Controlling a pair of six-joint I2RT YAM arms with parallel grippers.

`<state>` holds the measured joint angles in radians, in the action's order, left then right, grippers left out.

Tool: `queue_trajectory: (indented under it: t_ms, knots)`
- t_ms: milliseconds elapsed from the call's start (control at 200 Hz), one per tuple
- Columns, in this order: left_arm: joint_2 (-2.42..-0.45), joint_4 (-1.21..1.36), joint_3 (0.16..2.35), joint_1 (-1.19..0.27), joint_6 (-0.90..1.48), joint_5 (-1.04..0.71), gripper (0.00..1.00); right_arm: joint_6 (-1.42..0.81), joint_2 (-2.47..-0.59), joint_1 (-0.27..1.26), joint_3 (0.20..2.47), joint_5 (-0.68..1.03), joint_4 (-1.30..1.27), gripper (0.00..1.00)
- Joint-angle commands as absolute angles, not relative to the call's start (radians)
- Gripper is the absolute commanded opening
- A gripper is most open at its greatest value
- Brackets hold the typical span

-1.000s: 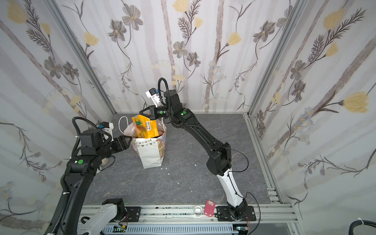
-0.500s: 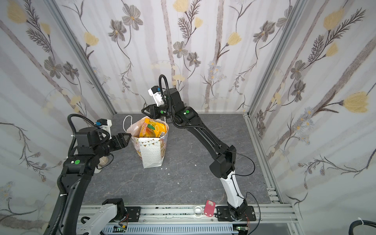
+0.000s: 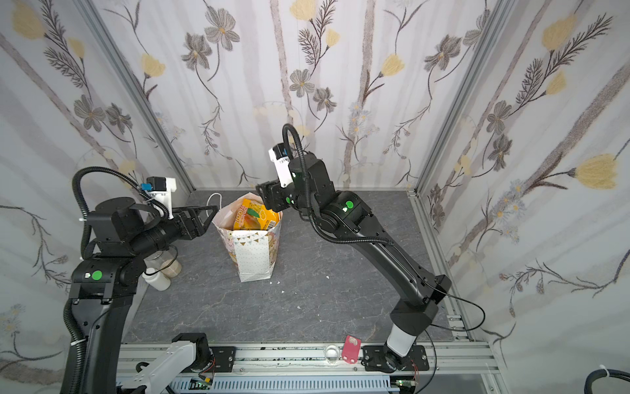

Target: Place the snacks into the paper bag

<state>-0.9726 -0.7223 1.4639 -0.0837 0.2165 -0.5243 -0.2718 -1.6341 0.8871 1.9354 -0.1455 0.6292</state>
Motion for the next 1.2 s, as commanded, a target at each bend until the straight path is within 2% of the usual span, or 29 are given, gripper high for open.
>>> queue_trajectory:
  t_ms: [0,280,425,510,709,1194]
  knots:
    - [-0.999,-0.765,1.491,-0.143,0.209,-0.479,0.69,-0.295,-1.57,0.886,1.794,-0.251,0.556,0.72]
    - [-1.039,-0.761,1.486,-0.264,0.235,-0.378,0.68,-0.297,-1.685,0.866,1.751,-0.184,0.449,0.72]
    - [-1.061,-0.791,1.489,-0.3,0.239,-0.342,0.67,-0.304,-1.756,0.845,1.787,-0.102,0.407,0.67]
    - [-1.066,-0.797,1.488,-0.314,0.236,-0.313,0.66,-0.302,-1.788,0.844,1.82,-0.109,0.409,0.5]
    - [-1.106,-0.793,1.492,-0.333,0.253,-0.23,0.67,-0.298,-1.79,0.838,1.861,-0.085,0.416,0.0]
    - [-1.335,-0.781,1.555,-0.356,0.185,-0.101,0.65,-0.307,-1.73,0.854,1.806,0.0,0.379,0.0]
